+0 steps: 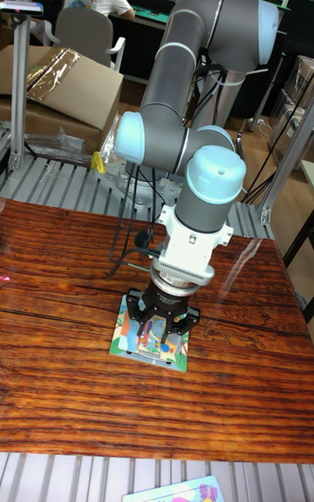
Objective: Assemble one piece of a puzzle
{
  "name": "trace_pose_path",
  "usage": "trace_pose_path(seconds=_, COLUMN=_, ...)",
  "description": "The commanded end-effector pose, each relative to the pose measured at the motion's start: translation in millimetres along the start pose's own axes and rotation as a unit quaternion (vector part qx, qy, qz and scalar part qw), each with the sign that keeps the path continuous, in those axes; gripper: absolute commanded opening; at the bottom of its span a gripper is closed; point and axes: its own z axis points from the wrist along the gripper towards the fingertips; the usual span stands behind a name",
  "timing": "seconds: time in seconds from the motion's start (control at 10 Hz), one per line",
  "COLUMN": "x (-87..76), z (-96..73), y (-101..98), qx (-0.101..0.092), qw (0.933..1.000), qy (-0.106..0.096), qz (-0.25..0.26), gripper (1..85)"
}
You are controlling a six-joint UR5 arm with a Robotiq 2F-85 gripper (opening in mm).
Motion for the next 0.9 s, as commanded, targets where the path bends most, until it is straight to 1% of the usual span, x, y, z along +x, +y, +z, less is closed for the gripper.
trace_pose_path(seconds=0.0, x=-2.6, z=2.2, y=0.1, qx=-0.006, qw=1.0, qy=-0.001, qz=0.006, gripper=1.3)
trace_pose_path(seconds=0.5, x=-3.5, z=2.6, y=2.1, qx=-0.01, qw=0.9999, qy=0.0, qz=0.011, gripper=1.3)
trace_pose_path(seconds=0.8, x=-1.4, z=1.9, y=3.4, qx=-0.011, qw=0.9999, qy=0.002, qz=0.012, gripper=1.3)
